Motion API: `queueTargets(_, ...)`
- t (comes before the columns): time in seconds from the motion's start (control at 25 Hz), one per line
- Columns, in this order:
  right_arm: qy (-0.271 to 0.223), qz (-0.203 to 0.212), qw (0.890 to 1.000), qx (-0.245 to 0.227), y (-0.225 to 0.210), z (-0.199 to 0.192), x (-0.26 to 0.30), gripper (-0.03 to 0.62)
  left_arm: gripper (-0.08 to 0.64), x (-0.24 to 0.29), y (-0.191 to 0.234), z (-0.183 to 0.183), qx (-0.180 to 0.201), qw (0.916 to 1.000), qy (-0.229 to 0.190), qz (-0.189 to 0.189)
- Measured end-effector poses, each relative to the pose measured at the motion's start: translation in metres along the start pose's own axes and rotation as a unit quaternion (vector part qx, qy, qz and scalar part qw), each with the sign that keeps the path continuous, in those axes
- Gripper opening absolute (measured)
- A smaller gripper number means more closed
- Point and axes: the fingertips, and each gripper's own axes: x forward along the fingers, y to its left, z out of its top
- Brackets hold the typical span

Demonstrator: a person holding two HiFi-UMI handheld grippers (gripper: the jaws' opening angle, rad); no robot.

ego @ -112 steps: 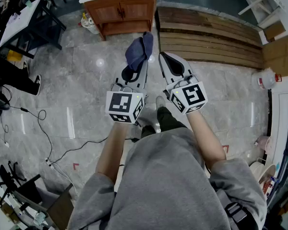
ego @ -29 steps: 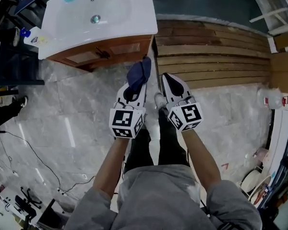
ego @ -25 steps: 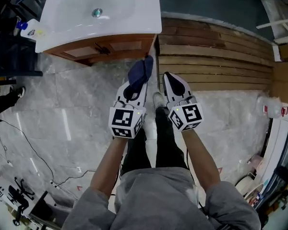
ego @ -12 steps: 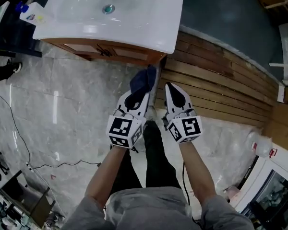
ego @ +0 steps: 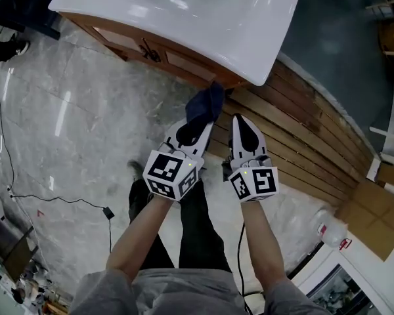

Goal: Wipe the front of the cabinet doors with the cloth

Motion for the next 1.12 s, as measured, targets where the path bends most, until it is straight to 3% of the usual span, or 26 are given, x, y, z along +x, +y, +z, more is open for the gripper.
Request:
queueTargets(0.2, 0.0, 0.014, 1.0, -0.002, 0.001, -0.006, 0.008, 0.011, 0.058, 0.01, 0.011, 0.001, -0.042, 0.9985, -0.035, 0.004)
queueTargets(0.32, -0.005, 0.02, 1.0, -0.003, 0.001, -0.011, 0.014, 0.011, 0.058, 0.018, 0.019, 0.005, -0.096, 0.9928, -0.072, -0.003)
queueTargets(0.56, -0.009, -0.004, 1.0, 0.009, -0.021, -0.026, 0.017, 0.011, 0.058, 0.042, 0.038, -0.003, -0.215, 0.9671, -0.134, -0.026)
queueTargets(0.72, -0.002, -0.014, 1.0, 0.014, -0.038, -0.04, 0.014, 0.011, 0.057, 0.055, 0.046, -0.015, -0.274, 0.9477, -0.16, -0.037)
queueTargets(0.92, 0.01, -0.015, 1.0, 0.013, -0.05, -0.056, 0.012, 0.011, 0.055, 0.074, 0.044, -0.021, -0.304, 0.9362, -0.169, -0.048)
queueTargets(1.12, 0.016, -0.016, 1.0, 0.017, -0.06, -0.063, 0.012, 0.011, 0.055, 0.092, 0.042, -0.024, -0.306, 0.938, -0.153, -0.053)
